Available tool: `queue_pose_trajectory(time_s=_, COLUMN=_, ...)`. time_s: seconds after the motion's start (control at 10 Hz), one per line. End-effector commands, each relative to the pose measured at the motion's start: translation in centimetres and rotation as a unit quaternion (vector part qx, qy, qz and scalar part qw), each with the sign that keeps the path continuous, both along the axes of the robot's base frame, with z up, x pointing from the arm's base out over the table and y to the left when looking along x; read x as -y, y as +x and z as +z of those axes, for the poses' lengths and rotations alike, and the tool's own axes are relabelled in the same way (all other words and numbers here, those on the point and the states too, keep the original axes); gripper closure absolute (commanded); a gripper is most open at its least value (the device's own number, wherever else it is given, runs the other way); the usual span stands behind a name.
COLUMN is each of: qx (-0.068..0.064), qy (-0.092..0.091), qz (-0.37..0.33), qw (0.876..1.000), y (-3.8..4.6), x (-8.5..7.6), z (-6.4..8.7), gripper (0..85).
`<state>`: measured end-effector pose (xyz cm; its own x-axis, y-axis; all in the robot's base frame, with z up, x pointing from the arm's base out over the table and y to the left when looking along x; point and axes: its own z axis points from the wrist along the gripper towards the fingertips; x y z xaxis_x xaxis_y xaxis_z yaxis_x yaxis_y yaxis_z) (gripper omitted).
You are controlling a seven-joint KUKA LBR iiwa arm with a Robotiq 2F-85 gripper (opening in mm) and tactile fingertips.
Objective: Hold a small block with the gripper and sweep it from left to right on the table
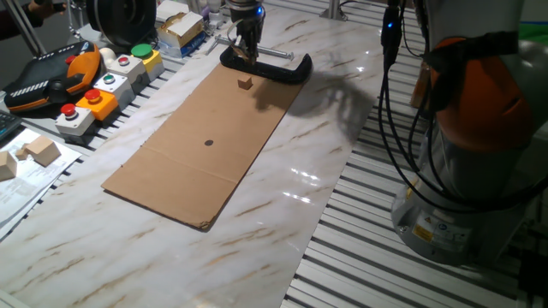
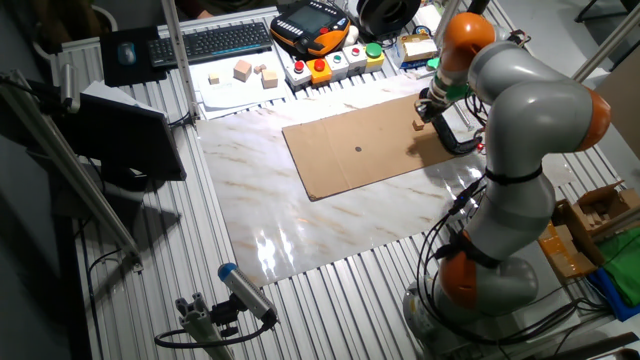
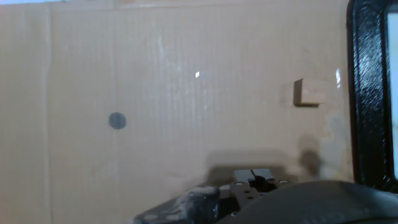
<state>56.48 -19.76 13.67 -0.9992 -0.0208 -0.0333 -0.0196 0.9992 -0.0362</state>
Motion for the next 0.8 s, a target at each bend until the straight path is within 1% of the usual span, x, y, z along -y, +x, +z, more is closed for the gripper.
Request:
queue_pose_trajectory(time_s=0.0, qx=-0.001, qy=-0.001, qz=0.003, qw=1.0, y=0.12, x=0.5, z=0.1, gripper=84.3)
queue_pose_trajectory(time_s=0.2, qx=-0.001, qy=-0.003, qz=0.01, qw=1.0, y=0.46, x=1.4, z=0.2, gripper=84.3)
queue_pose_trajectory(time_s=0.4, qx=-0.002, qy=-0.005, qz=0.007, qw=1.0, y=0.73, x=1.9, z=-0.3, gripper=84.3)
queue_pose_trajectory(time_s=0.6, qx=-0.005, qy=0.002, qz=0.004, qw=1.0, y=1.08, x=2.2, z=-1.0, gripper=84.3)
queue_pose_trajectory(time_s=0.7, qx=-0.005, qy=0.002, qz=0.002, qw=1.0, y=1.3, x=2.1, z=-1.1, gripper=84.3)
